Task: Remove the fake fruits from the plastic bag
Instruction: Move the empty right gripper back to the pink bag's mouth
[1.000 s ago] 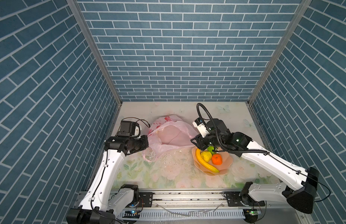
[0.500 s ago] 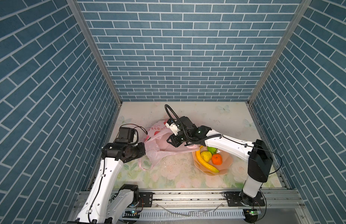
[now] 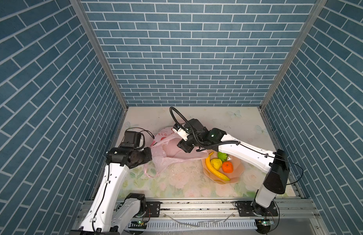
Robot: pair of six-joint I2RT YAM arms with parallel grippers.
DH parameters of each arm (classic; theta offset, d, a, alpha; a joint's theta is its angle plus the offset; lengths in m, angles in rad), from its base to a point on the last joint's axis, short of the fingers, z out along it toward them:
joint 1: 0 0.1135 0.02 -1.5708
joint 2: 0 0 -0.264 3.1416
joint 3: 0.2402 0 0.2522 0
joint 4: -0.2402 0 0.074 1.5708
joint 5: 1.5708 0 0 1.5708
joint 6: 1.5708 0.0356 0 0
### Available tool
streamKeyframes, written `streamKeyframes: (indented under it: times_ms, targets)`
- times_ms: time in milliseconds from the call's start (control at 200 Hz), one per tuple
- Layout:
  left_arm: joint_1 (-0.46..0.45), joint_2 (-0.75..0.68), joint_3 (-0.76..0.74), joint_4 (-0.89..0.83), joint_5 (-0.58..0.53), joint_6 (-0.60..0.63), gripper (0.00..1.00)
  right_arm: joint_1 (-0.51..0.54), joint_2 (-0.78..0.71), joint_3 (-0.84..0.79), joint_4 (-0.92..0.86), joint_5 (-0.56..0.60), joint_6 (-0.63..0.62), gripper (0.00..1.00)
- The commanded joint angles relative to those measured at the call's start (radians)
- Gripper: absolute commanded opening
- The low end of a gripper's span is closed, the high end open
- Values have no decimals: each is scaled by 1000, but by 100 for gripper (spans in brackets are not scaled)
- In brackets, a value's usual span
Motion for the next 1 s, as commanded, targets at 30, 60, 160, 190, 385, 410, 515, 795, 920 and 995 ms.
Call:
streamKeyframes:
  times_ms: [30,60,160,190,385,410,515,795,920,995]
  targets:
    - [3,-11,19,16,36,23,0,3,49,103,-79,98,-211,71]
    - [3,-11,18,17,42,26,0,3,73,118,-83,98,-231,71]
    - [3,-17,18,24,60,32,0,3,151,179,-110,103,-278,74]
    - [3,-19,18,25,64,33,0,3,170,192,-112,111,-287,74]
    - [3,-41,3,40,91,39,0,1,265,250,-72,141,-330,77]
    - [3,-43,0,41,92,41,0,1,277,260,-63,152,-335,78]
    - [3,-44,-13,49,106,47,0,1,323,297,-16,208,-355,79]
    - [3,-28,-35,81,126,58,0,3,387,340,138,282,-394,80]
    - [3,-16,-35,97,132,61,0,1,445,410,137,274,-416,79]
    - [3,-9,-35,108,129,62,0,-2,496,458,119,260,-423,78]
